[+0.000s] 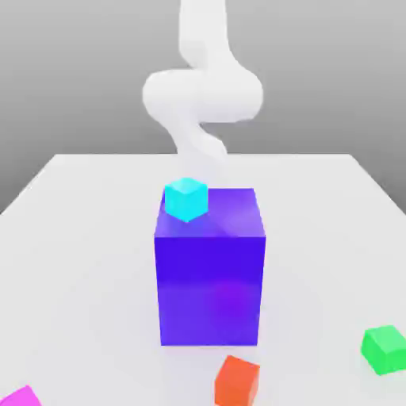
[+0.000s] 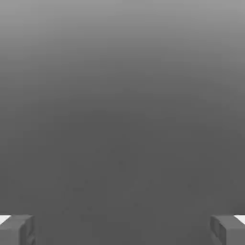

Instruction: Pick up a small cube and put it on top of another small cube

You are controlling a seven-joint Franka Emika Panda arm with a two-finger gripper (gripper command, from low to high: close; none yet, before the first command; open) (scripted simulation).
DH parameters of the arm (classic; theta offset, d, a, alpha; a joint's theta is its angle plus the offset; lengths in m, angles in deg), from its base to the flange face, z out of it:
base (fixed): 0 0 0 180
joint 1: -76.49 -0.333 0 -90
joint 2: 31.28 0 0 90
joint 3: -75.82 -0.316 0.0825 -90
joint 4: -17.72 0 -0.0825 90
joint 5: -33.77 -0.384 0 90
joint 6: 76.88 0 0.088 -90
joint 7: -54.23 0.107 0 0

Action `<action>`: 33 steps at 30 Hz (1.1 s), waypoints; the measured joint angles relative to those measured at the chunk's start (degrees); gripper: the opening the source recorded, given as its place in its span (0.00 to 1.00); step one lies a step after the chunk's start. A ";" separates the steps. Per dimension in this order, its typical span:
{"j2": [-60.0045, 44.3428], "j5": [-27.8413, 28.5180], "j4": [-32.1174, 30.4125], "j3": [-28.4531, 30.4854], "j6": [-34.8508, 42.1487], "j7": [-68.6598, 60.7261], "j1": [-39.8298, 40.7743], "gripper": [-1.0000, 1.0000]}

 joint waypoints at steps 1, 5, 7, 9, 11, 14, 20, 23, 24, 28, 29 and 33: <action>-2.26 0.13 0.34 0.23 -0.50 0.74 0.50 0.50; -10.73 0.41 1.64 1.05 -2.30 3.39 2.53 0.50; -14.89 0.49 2.28 1.55 -3.18 4.65 3.47 0.50; -19.04 0.49 2.91 2.09 -4.08 5.86 4.38 0.50; -23.19 0.44 3.55 2.72 -4.97 7.02 5.21 0.50; -29.41 0.17 4.49 3.76 -6.31 8.63 6.39 0.50; -41.91 -1.28 6.40 5.71 -8.99 11.24 9.62 0.50; -48.18 -2.38 7.35 6.33 -10.31 12.28 10.82 0.50; -50.28 -2.81 7.67 6.57 -10.75 12.59 11.17 0.50; -58.68 -4.78 8.96 7.45 -12.47 13.65 12.97 0.50; -60.79 -5.32 9.28 7.62 -12.90 13.88 13.49 0.50; -69.17 -7.35 10.78 7.49 -15.80 14.24 15.48 0.50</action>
